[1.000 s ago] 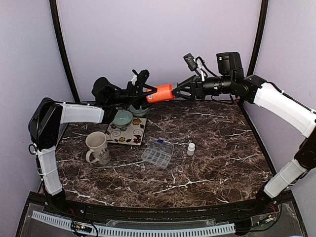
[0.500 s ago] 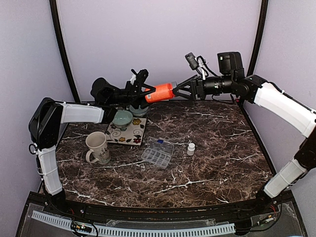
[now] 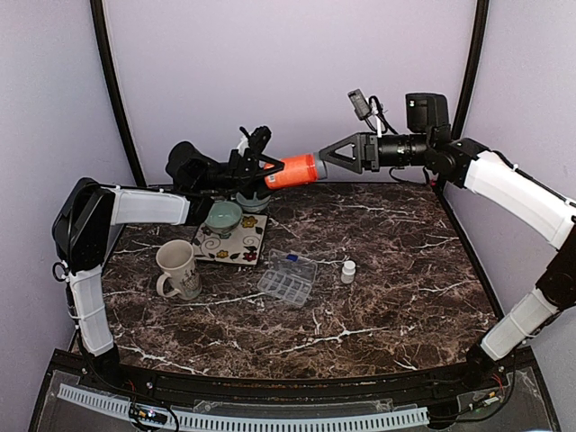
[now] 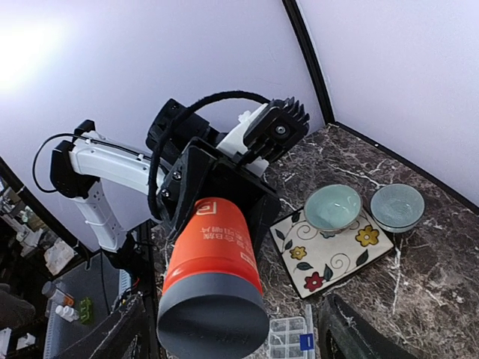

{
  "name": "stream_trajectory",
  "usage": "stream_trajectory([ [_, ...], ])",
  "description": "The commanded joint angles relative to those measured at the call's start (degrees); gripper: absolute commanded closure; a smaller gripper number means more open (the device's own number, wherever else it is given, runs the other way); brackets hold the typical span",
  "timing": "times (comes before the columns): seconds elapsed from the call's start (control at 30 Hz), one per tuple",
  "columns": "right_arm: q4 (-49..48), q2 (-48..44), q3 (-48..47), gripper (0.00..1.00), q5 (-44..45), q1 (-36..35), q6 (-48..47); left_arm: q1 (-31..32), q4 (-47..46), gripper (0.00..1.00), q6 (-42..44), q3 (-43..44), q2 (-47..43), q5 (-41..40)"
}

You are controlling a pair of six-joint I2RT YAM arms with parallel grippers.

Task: Sort the pills into containers
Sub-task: Unscrew the lid of the pill bottle.

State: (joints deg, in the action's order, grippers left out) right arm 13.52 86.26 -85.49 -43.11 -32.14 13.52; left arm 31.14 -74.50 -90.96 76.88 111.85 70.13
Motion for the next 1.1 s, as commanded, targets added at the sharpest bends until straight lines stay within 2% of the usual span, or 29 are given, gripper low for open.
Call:
stream_trajectory([
  [0.0, -8.36, 0.32, 1.97, 0.22, -6.60, 1.17, 10.44, 0.16, 2.03, 0.95, 5.52, 1.48, -1.41, 1.07],
  [0.3, -9.86, 3.67, 2.29, 0.22, -9.21, 1.73, 21.46, 0.15, 8.53, 0.95, 12.91, 2.36, -1.81, 1.80],
  [0.47, -7.56, 4.60, 2.16, 0.22, -8.33, 1.92, 22.35, 0.15, 10.93, 0.95, 15.67, 3.03, -2.04, 2.31],
  [0.67, -6.00, 6.01, 2.30, 0.24, -8.43, 1.93, 22.74, 0.15, 18.16, 0.95, 22.01, 3.45, -3.25, 2.53],
  [0.83, -5.13, 6.03, 2.78, 0.27, -8.53, 1.91, 22.84, 0.10, 23.94, 0.95, 27.59, 3.74, -4.25, 1.96],
  [1.07, -4.56, 5.79, 4.26, 0.34, -8.31, 1.93, 22.94, -0.07, 25.44, 0.95, 29.42, 3.98, -4.53, 1.11],
])
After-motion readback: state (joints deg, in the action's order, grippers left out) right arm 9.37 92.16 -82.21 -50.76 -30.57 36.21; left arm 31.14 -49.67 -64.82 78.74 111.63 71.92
